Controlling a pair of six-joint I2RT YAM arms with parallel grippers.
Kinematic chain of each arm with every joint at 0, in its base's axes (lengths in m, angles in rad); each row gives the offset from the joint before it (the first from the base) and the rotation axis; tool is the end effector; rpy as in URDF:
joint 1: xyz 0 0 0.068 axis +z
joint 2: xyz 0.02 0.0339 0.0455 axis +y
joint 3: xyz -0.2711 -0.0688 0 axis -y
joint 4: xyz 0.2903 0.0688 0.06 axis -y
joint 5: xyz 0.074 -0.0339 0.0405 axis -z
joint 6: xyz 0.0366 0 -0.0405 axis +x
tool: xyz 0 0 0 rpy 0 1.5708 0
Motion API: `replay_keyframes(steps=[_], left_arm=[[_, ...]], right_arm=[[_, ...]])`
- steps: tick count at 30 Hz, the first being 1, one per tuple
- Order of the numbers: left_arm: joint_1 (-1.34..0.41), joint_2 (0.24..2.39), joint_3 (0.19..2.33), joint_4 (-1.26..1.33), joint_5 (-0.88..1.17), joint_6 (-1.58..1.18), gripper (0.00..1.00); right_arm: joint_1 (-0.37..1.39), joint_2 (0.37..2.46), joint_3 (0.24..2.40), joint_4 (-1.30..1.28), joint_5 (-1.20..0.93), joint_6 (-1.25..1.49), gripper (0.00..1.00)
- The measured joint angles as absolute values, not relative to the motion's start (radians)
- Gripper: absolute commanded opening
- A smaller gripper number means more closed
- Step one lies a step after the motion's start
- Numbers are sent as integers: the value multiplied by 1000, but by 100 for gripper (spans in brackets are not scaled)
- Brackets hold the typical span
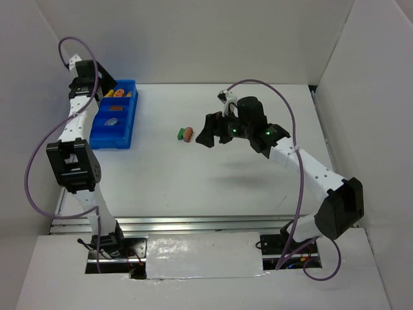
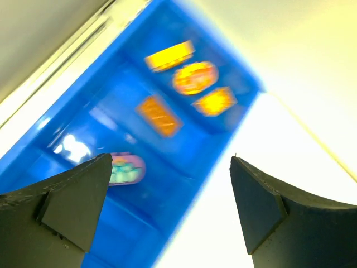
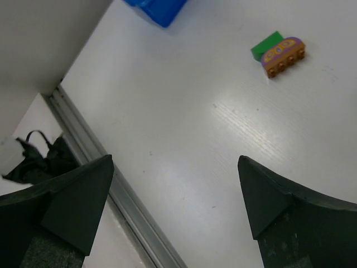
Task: Sort the legos into containers by color
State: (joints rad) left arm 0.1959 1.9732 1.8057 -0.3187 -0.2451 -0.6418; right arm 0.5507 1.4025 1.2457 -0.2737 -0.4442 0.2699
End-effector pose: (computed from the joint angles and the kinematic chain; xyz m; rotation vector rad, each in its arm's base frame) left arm 0.5076 0.1098 0.3225 -0.9660 1.7983 -0.0267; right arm 0.3053 0.2060 0.3500 -0.5861 2.0065 0.9575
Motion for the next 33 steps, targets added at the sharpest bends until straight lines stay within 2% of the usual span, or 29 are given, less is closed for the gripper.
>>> replay_keyframes(steps=[6,12,16,24,33], left_arm=[[-12,1848,1855,-388,-249,-578,100],[-217,1839,1854,-502,-236,-580,100],[-218,1834,1847,-576,-225,-595,100],[-199,1766,1796,-674,-190,-631,100],[-202,1618,1673,-696,-197,-577,99]], right_arm=[[547,1483,1311,-319,-227,342,100],[486,1599,1392,-358,-111,346,100],[445,1733,1473,-396,-55,323,99],[418,2140,1832,-544,80,265,92],[421,2334,2006,-668,108,241,78]])
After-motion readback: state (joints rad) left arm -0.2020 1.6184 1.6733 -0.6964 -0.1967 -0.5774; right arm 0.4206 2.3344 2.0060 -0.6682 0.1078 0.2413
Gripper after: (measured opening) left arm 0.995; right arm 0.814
